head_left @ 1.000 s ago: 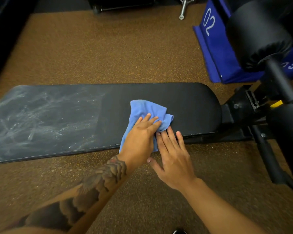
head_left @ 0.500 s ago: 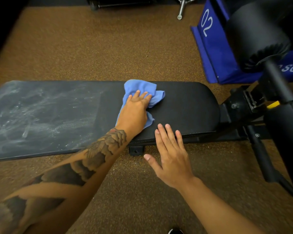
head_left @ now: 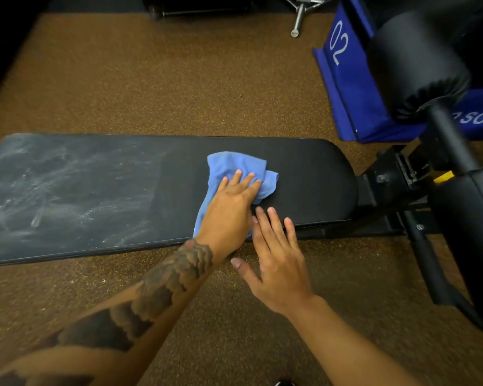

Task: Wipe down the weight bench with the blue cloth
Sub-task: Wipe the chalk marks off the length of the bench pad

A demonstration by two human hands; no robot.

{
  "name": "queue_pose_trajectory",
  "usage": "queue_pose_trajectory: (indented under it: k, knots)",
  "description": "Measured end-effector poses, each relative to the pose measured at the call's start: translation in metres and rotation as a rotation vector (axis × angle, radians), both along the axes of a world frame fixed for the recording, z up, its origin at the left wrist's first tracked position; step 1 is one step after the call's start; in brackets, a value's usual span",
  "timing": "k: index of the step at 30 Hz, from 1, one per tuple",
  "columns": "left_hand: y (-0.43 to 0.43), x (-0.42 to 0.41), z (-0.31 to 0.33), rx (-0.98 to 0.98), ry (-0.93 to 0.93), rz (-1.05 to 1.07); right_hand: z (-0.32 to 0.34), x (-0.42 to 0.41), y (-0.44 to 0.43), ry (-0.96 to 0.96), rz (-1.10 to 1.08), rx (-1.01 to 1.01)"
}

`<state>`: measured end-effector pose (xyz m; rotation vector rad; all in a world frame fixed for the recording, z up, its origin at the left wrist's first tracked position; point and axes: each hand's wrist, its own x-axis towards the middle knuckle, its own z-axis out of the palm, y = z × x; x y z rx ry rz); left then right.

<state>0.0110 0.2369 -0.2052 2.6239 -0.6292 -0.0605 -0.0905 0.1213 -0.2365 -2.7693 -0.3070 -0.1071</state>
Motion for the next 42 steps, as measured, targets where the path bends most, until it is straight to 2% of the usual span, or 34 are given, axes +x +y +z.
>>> queue_pose_trajectory:
  k: [6, 13, 17, 21, 29, 32, 38, 42]
  knots:
    - [0.024, 0.039, 0.007, 0.089, 0.02, 0.018, 0.004, 0.0, -0.001, 0.032, -0.001, -0.04]
    - [0.07, -0.011, -0.002, -0.051, 0.016, 0.268, 0.006, 0.0, -0.003, 0.07, 0.015, -0.075]
    - [0.051, -0.049, -0.008, -0.14, -0.013, 0.272, 0.007, 0.0, -0.003, 0.06, 0.019, -0.073]
    - [0.026, -0.052, -0.009, -0.177, 0.058, 0.199, 0.006, 0.0, -0.004, 0.054, 0.033, -0.068]
    - [0.007, -0.038, 0.005, 0.062, 0.057, 0.074, 0.005, 0.0, -0.003, 0.066, 0.036, 0.006]
    - [0.016, -0.043, 0.01, 0.067, 0.085, 0.042, 0.007, 0.0, -0.004, 0.064, 0.048, 0.011]
    - [0.062, -0.064, 0.024, 0.071, 0.016, 0.039, 0.017, 0.003, -0.005, 0.124, 0.031, -0.058]
    - [0.114, -0.075, 0.014, 0.147, 0.016, 0.14, 0.028, 0.006, 0.005, 0.124, -0.052, -0.031]
